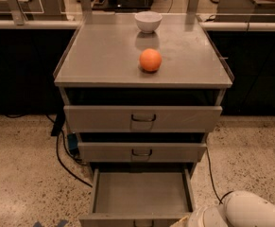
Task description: Close bottom drawer
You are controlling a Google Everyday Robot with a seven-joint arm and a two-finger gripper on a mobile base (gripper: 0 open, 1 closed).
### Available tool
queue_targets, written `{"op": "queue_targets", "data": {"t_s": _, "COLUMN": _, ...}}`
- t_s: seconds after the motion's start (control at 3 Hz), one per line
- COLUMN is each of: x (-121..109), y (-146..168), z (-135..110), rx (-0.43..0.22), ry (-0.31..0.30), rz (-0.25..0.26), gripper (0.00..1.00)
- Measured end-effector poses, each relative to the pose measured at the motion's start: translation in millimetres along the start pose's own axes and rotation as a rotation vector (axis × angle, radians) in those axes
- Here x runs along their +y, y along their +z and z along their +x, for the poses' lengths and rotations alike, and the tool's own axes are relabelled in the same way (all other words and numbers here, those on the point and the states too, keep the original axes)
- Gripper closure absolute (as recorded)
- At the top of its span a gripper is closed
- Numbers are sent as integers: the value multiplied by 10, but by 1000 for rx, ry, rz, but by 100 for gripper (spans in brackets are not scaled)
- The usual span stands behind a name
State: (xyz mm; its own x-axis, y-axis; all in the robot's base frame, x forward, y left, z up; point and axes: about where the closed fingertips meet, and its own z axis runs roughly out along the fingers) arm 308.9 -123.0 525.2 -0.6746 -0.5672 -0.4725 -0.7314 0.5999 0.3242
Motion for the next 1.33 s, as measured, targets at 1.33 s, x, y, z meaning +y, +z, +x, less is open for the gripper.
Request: {"op": "queue_targets", "data": {"t_s": 1.33, "x": -946, "y": 804, "z": -173, "rx": -186, "ry": 65, "rz": 68, "gripper": 100}}
